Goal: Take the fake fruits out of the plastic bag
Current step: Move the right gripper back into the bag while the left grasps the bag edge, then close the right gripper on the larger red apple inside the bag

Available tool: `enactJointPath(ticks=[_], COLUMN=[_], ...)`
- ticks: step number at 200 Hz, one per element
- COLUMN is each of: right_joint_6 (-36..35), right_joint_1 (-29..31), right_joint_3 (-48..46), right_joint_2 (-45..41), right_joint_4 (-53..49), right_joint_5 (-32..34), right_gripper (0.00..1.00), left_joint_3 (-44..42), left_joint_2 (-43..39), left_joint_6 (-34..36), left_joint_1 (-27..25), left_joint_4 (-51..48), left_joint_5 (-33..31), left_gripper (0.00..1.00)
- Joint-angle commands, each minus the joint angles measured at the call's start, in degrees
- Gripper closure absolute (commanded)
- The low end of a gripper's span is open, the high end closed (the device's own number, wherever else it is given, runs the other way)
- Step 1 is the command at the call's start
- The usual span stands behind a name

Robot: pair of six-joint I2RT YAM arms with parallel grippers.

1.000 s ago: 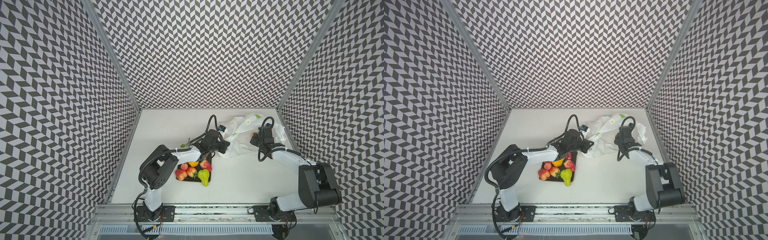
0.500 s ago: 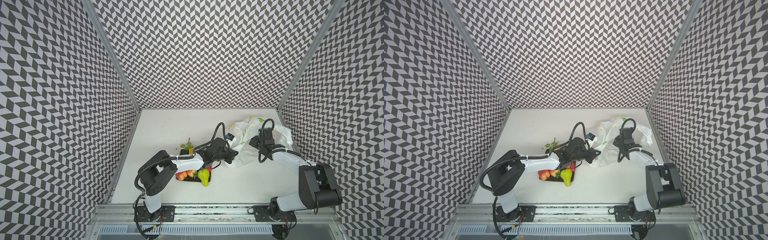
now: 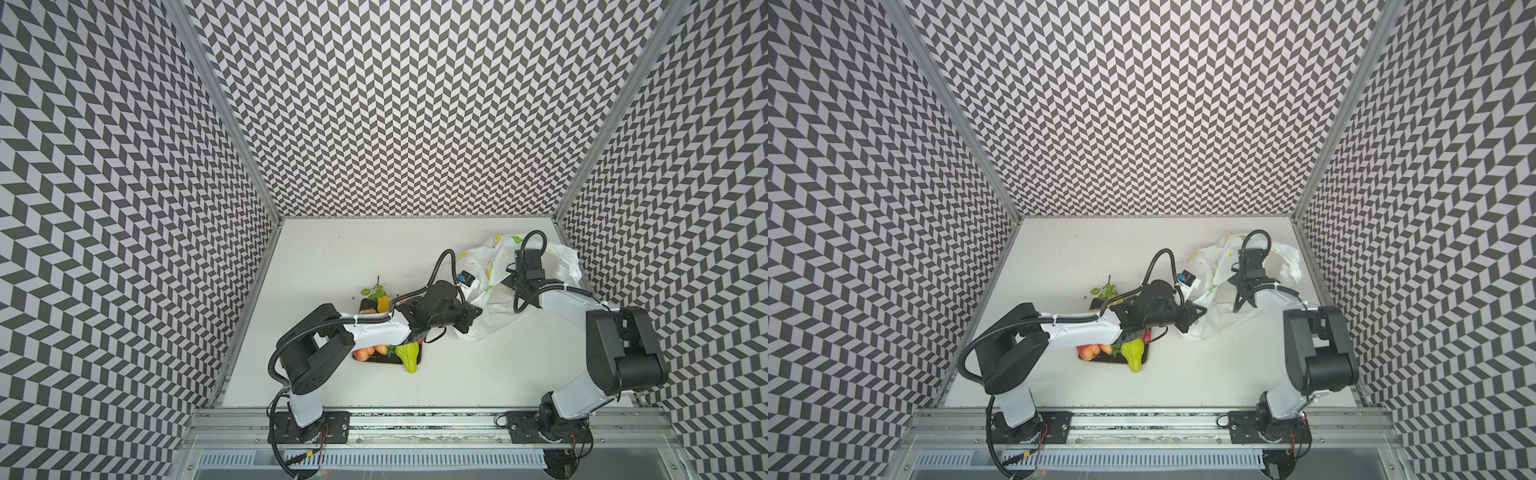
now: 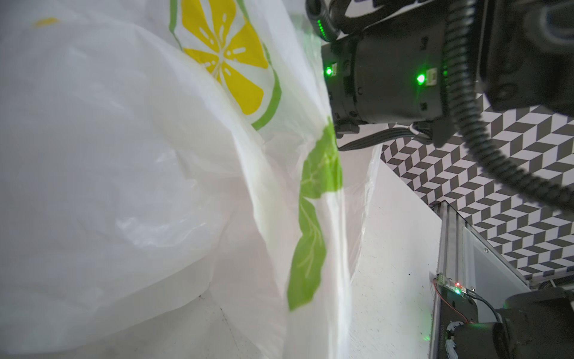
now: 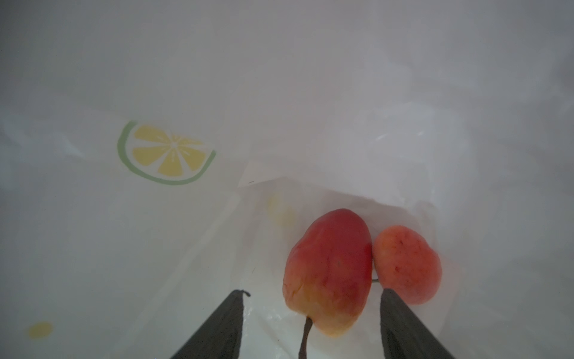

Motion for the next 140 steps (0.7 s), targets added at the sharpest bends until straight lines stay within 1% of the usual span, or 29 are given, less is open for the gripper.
enactJointPath(ticks=[1, 29, 50, 101, 128, 140], right_joint_6=[0.99, 1.10, 0.99, 1.94, 2.17, 2.25], right_joint_1=[-0.56, -0.78, -0.86, -0.89, -0.90, -0.91], right_joint_3=[1.97, 3.25, 4.70, 4.97, 5.93, 5.99], right_joint_2=[2.04, 4.69, 6.97, 9.66, 11.43, 11.60], right_joint_4=[2.32, 2.44, 1.85, 2.16, 1.66, 1.73], right_joint_5=[1.22, 0.88, -0.83, -0.69, -1.36, -1.55], right_gripper=[0.29, 0.27, 0.27, 0.37, 0.38, 0.39], left_joint_3=[0.73, 0.73, 0.69, 0.64, 0.38, 0.29], left_joint_2=[-2.30, -2.60, -2.91, -3.26, -3.62, -3.71], left_joint_6=[-0.40, -0.58, -0.56, -0.65, -0.67, -0.67], left_joint_1=[-1.04, -1.42, -1.56, -1.56, -1.57, -1.57], left_joint_4=[1.66, 1.85, 1.87, 1.95, 2.01, 1.97], left_joint_5=[-0.27, -0.26, -0.24, -0.27, -0.49, -0.70], left_gripper=[1.00, 1.00, 1.00, 1.00, 1.00, 1.00])
